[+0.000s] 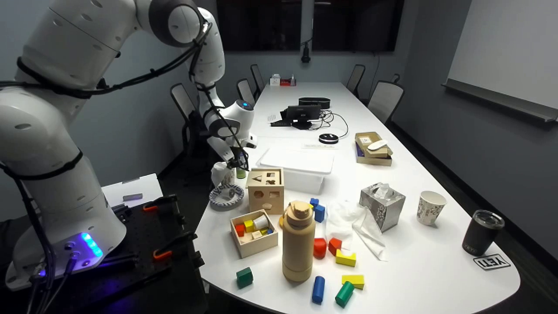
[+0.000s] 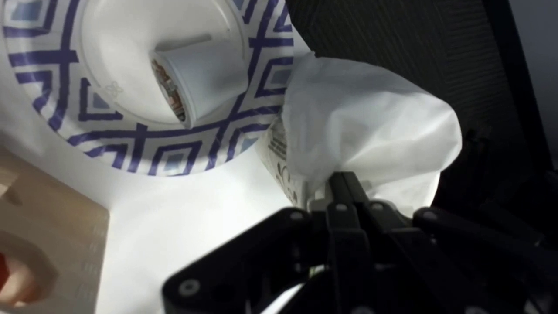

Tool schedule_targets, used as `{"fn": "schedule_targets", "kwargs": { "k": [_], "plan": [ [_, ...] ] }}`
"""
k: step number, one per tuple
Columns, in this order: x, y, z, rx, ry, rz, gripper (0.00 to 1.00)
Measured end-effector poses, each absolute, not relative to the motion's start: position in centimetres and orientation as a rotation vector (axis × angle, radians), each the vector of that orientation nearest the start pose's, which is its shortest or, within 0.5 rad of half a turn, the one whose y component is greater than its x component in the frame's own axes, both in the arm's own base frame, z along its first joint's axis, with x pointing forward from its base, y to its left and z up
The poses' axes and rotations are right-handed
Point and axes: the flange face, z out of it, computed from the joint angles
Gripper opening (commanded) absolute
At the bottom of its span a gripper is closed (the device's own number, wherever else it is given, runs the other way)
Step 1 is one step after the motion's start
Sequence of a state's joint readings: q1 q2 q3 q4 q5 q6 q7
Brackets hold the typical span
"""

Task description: Use the napkin to wipe the rim of the paper cup

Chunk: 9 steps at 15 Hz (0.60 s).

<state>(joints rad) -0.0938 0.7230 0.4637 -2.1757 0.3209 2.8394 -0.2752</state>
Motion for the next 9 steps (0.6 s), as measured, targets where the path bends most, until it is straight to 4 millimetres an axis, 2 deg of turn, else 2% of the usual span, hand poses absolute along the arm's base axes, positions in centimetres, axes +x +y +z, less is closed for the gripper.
{"fn": "schedule_targets", "kwargs": {
  "k": [4, 9],
  "plan": [
    [50.3, 20.3, 8.5, -2.741, -0.210, 0.094, 0.00],
    [49.1, 21.9, 8.1, -2.733, -0.134, 0.198, 0.00]
  ]
}}
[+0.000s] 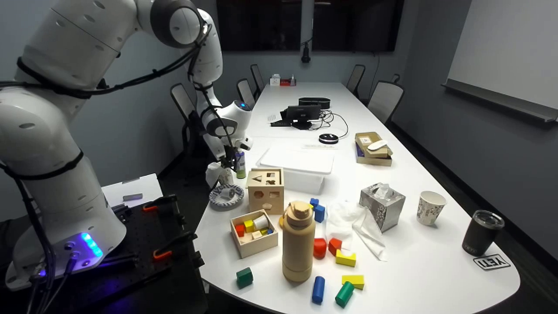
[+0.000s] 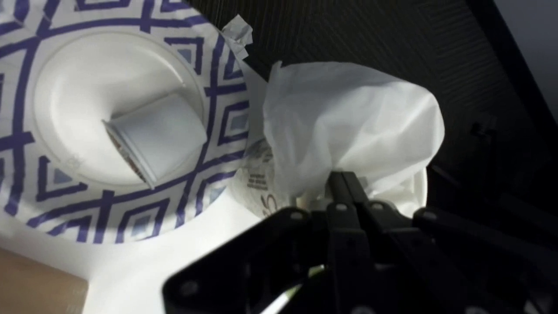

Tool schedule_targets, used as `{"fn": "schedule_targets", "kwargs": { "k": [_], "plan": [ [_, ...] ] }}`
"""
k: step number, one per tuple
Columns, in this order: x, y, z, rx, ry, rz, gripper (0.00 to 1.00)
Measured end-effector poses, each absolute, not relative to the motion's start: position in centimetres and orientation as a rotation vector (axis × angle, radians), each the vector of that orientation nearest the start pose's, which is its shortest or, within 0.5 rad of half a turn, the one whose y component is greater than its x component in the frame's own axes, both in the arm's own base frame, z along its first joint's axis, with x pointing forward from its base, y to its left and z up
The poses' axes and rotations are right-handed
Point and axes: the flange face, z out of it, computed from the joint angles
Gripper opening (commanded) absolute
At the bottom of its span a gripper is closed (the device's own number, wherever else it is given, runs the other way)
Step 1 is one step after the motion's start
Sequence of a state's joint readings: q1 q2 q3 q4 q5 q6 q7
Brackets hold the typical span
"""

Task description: Use the napkin to wipe the rim of the paper cup

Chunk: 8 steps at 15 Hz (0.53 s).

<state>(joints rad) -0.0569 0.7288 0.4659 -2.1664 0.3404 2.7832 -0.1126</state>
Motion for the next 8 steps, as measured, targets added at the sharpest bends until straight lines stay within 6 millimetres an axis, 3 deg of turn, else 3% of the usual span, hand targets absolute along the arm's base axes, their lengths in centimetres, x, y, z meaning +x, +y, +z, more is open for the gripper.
{"fn": "schedule_targets", "kwargs": {
  "k": [8],
  "plan": [
    [49.42, 23.09, 8.85, -2.741, -0.162, 0.188, 0.00]
  ]
}}
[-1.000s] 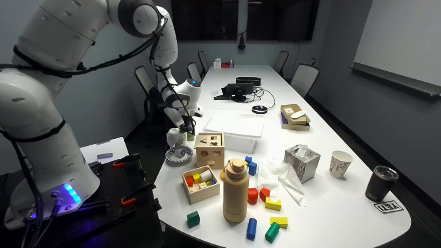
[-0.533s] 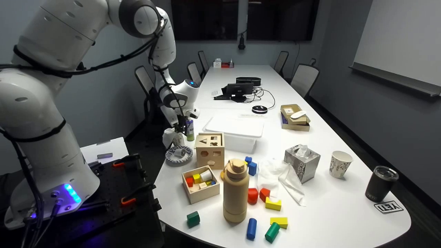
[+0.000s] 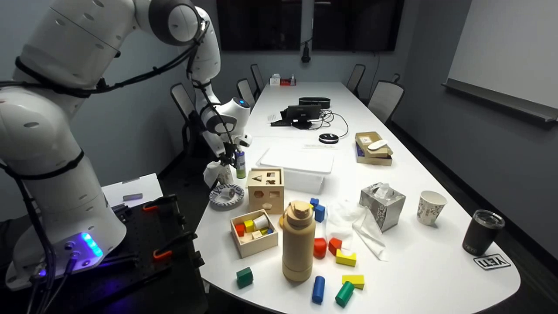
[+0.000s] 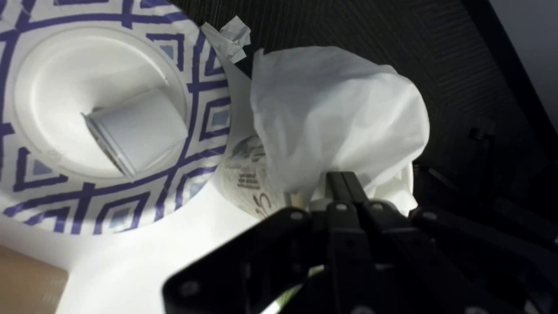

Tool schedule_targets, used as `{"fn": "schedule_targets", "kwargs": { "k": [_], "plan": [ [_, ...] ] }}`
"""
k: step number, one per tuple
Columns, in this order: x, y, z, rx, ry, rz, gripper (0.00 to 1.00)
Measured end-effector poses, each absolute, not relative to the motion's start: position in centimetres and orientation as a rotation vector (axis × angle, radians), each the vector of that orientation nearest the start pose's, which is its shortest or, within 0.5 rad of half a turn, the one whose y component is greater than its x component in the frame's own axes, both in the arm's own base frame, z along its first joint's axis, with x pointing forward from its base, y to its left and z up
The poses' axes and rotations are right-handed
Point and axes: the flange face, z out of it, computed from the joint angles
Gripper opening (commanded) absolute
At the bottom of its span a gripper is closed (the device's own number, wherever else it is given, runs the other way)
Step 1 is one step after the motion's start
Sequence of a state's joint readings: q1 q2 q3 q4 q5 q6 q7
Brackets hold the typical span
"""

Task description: Use the napkin to wipe the rim of the paper cup

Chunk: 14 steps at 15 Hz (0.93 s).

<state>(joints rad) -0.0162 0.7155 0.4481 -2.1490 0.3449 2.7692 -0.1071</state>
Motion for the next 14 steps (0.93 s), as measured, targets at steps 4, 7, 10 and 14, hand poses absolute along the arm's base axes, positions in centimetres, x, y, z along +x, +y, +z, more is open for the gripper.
{"fn": "schedule_targets", "kwargs": {
  "k": [4, 7, 10, 14],
  "plan": [
    [50.5, 23.2, 9.7, -2.758, -0.162, 0.049, 0.00],
    [50.8, 23.4, 10.2, -2.762, -0.176, -0.062, 0.00],
    [50.5, 23.5, 10.5, -2.770, -0.234, -0.173, 0.00],
    [49.4, 23.0, 9.7, -2.798, -0.361, -0.199, 0.00]
  ]
}}
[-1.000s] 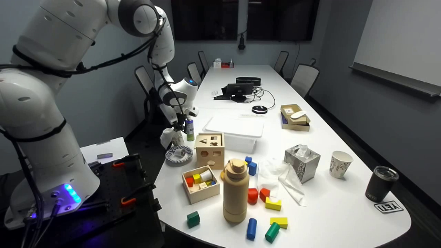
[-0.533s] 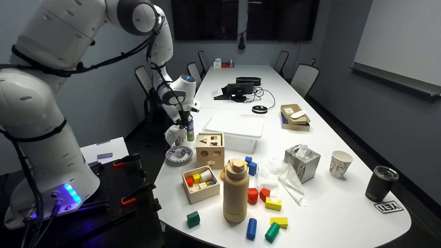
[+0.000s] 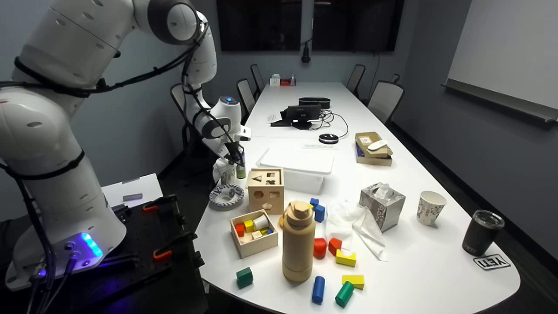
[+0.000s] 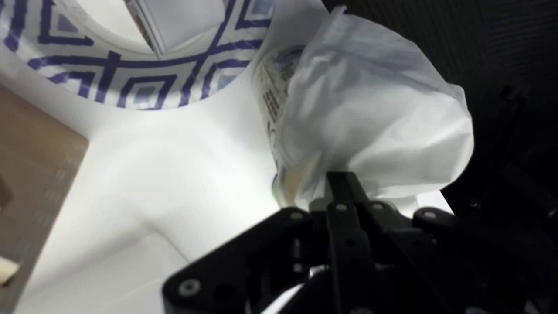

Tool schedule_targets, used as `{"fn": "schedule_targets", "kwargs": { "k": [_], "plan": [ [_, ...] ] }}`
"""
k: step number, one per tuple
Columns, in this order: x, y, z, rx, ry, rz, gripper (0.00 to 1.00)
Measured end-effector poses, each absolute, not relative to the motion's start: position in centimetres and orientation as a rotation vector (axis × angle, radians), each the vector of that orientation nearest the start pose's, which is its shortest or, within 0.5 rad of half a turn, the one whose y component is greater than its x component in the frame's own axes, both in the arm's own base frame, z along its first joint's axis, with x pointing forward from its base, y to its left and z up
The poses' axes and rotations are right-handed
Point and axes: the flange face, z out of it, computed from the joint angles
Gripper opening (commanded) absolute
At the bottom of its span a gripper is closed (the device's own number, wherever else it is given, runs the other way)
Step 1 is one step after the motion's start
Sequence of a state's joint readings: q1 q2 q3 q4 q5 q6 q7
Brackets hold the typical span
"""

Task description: Use the napkin to wipe the rim of the paper cup

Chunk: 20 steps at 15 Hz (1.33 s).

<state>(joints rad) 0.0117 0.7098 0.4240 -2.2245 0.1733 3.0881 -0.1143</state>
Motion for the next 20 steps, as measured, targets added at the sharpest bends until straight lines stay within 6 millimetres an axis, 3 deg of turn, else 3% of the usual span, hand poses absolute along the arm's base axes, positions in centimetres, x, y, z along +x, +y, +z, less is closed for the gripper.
{"fn": "schedule_targets", "kwargs": {
  "k": [7, 14, 20],
  "plan": [
    [47.2, 21.9, 8.7, -2.871, -0.525, -0.108, 0.00],
    [46.8, 23.6, 9.9, -2.823, -0.405, -0.067, 0.00],
    [47.9, 23.3, 11.1, -2.793, -0.383, -0.180, 0.00]
  ]
}}
